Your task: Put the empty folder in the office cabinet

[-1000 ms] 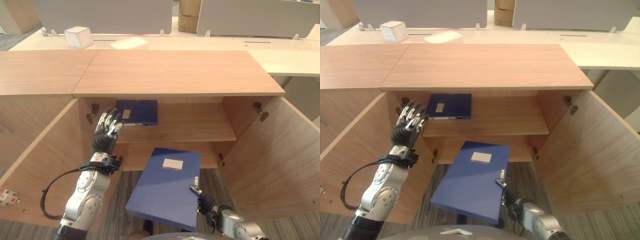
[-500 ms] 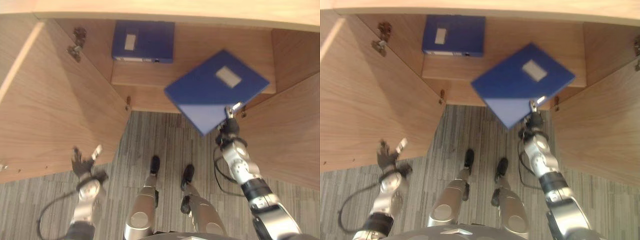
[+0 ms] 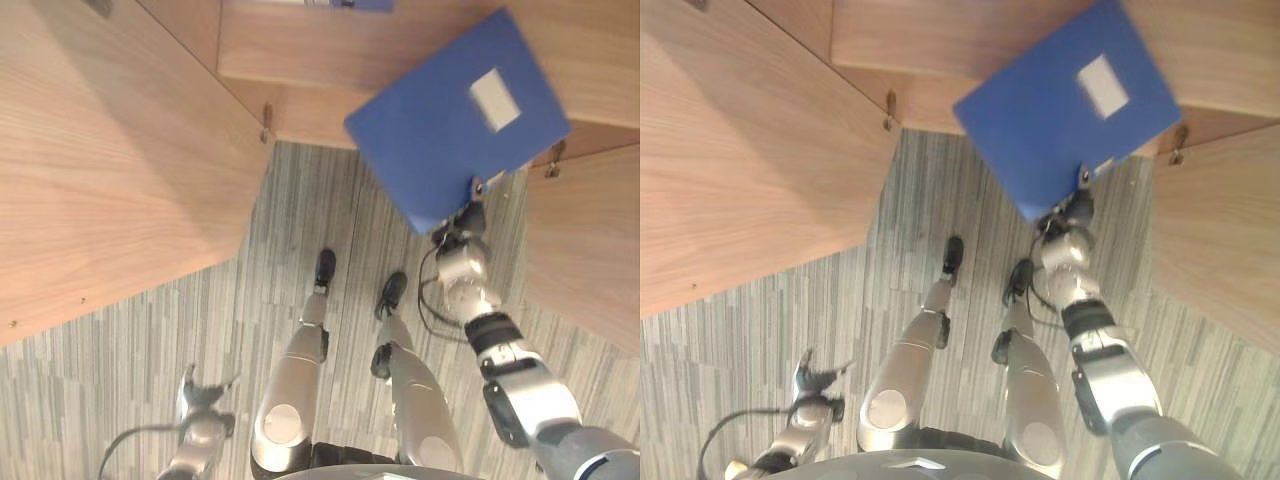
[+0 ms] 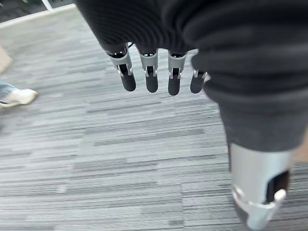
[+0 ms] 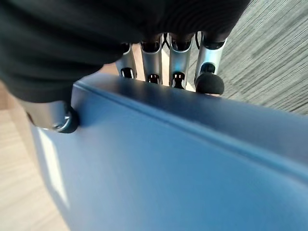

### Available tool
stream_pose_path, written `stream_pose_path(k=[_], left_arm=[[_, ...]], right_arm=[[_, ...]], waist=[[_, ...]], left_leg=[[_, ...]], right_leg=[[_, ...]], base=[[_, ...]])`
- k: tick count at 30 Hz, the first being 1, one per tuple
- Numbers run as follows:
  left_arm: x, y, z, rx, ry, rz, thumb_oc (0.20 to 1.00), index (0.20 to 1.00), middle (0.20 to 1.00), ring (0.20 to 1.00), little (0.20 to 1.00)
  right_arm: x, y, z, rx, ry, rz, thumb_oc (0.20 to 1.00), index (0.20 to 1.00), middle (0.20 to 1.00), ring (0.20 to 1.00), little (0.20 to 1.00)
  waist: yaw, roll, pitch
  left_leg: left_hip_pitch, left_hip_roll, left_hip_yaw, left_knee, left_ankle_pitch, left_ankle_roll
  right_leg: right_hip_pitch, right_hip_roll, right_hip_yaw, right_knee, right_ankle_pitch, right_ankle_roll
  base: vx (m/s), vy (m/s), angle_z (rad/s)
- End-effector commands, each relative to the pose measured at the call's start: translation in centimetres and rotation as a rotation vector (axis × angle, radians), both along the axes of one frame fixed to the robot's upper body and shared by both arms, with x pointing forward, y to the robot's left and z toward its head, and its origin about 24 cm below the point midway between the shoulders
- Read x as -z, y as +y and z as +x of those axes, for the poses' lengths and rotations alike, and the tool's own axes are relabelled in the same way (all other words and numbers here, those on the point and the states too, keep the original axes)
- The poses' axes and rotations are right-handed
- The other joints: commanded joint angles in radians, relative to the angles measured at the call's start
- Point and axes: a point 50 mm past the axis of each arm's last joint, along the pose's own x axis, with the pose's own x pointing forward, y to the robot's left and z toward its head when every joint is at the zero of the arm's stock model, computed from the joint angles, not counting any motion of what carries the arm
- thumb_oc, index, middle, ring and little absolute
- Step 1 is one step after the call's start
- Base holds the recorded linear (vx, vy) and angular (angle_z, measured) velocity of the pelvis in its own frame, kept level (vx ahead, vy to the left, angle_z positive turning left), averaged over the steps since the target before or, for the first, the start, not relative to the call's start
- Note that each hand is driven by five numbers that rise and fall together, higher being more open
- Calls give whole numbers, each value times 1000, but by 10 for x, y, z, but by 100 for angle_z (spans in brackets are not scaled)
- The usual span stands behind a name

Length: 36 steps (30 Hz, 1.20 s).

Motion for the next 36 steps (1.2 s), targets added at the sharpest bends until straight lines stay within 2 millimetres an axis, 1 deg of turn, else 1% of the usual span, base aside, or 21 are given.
stream_pose_path(k=[1,2,4,5,15,16,20,22,23,24,25,26,27,28,30,31,32,33,34,35,36], left_arm=[[-3,26,-9,-32,1,74,1000,1000,1000,1000,1000],[-3,26,-9,-32,1,74,1000,1000,1000,1000,1000],[-10,25,3,-14,-42,85,1000,1000,1000,1000,1000],[-12,25,5,-9,-47,91,1000,1000,1000,1000,1000],[-12,26,7,24,-29,150,1000,1000,1000,1000,1000],[-13,27,8,29,-39,160,1000,1000,1000,1000,1000],[-16,27,11,33,-55,165,1000,1000,1000,1000,1000],[-18,29,11,40,-62,175,1000,1000,1000,1000,1000],[-19,30,12,43,-67,181,1000,1000,1000,1000,1000],[-18,32,11,43,-64,186,1000,1000,1000,1000,1000],[-17,34,9,36,-54,191,1000,1000,1000,1000,1000],[-17,34,9,36,-54,191,1000,1000,1000,1000,1000],[-15,38,6,27,-34,194,1000,1000,1000,1000,1000],[-15,38,6,27,-34,194,1000,1000,1000,1000,1000],[-14,47,4,5,-11,209,1000,1000,1000,1000,1000],[-15,50,5,8,-7,221,1000,1000,1000,1000,1000],[-16,55,4,1,-3,234,1000,1000,1000,1000,1000],[-16,56,3,1,0,237,1000,1000,1000,1000,1000],[-16,57,4,4,-1,237,1000,1000,1000,1000,1000],[-16,57,3,3,-1,237,1000,1000,1000,1000,1000],[-16,57,3,0,1,232,1000,1000,1000,1000,1000]], right_arm=[[-35,-27,3,133,-119,73,200,200,200,200,200],[-35,-27,3,133,-119,73,200,200,200,200,200],[-59,-36,8,186,-164,111,200,200,200,200,200],[-66,-35,9,189,-183,125,200,200,200,200,200],[-77,-18,10,185,-233,197,200,200,200,200,200],[-86,-20,11,208,-245,210,200,200,200,200,200],[-97,-23,13,224,-260,203,200,200,200,200,200],[-111,-27,15,235,-282,195,200,200,200,200,200],[-123,-32,15,246,-304,179,200,200,200,200,200],[-130,-33,14,249,-321,179,200,200,200,200,200],[-134,-33,13,247,-338,176,200,200,200,200,200],[-135,-33,13,247,-339,177,200,200,200,200,200],[-142,-33,10,244,-379,184,200,200,200,200,200],[-142,-33,10,244,-379,184,200,200,200,200,200],[-154,-30,7,240,-424,199,200,200,200,200,200],[-158,-30,6,239,-442,206,200,200,200,200,200],[-160,-30,5,240,-451,211,200,200,200,200,200],[-162,-32,5,249,-450,219,200,200,200,200,200],[-160,-33,6,252,-442,226,200,200,200,200,200],[-160,-33,6,252,-442,227,200,200,200,200,200],[-160,-35,6,260,-440,233,200,200,200,200,200]], waist=[[12,-16,-59],[12,-16,-59],[19,-14,-50],[20,-15,-48],[17,-23,-52],[19,-24,-53],[24,-29,-52],[30,-35,-53],[38,-46,-50],[42,-54,-48],[47,-63,-42],[47,-63,-42],[59,-69,-35],[59,-69,-35],[71,-48,-31],[84,-42,-36],[97,-40,-32],[96,-44,-32],[91,-46,-32],[91,-44,-32],[86,-42,-32]], left_leg=[[-7,43,-39,-11,-85,-80],[-7,43,-39,-11,-85,-80],[-43,39,-48,-11,-82,-83],[-49,36,-51,-11,-83,-84],[-53,19,-59,-11,-99,-80],[-52,17,-60,-11,-104,-79],[-53,18,-62,-11,-107,-78],[-53,17,-64,-11,-110,-74],[-55,16,-66,3,-116,-67],[-63,10,-70,28,-127,-61],[-81,0,-75,78,-151,-50],[-87,-1,-75,90,-158,-49],[-121,-22,-72,180,-210,-22],[-121,-22,-72,180,-210,-22],[-140,-19,-65,245,-253,6],[-116,-8,-70,250,-293,-1],[-98,0,-63,251,-290,-6],[-80,1,-65,250,-299,-10],[-62,5,-65,243,-301,-13],[-59,8,-66,241,-301,-15],[-42,6,-72,235,-307,-15]], right_leg=[[22,-120,79,88,-144,114],[22,-120,79,88,-144,114],[3,-122,74,82,-145,114],[1,-122,73,80,-146,114],[16,-125,72,46,-140,121],[18,-125,74,41,-139,121],[19,-125,74,37,-137,123],[23,-125,76,33,-138,125],[28,-128,80,32,-139,128],[33,-132,80,33,-142,131],[37,-139,80,40,-145,135],[36,-140,80,41,-146,136],[32,-169,68,99,-153,151],[32,-169,68,99,-153,151],[-35,-233,45,250,-129,172],[-30,-257,24,293,-153,171],[-53,-299,-42,326,-115,161],[-45,-298,-65,302,-110,161],[-51,-279,-80,259,-100,160],[-46,-275,-83,252,-98,158],[-64,-254,-81,219,-86,161]], base=[[0,0,0],[0,0,0],[0,0,0],[25,-7,3],[24,1,8],[0,0,0],[0,0,0],[0,0,0],[0,0,0],[-30,25,-1],[0,0,0],[-59,47,4],[-42,40,4],[-63,86,5],[51,94,-5],[209,47,-27],[265,-53,-18],[174,-57,2],[110,-76,28],[108,-49,31],[136,-29,30]])
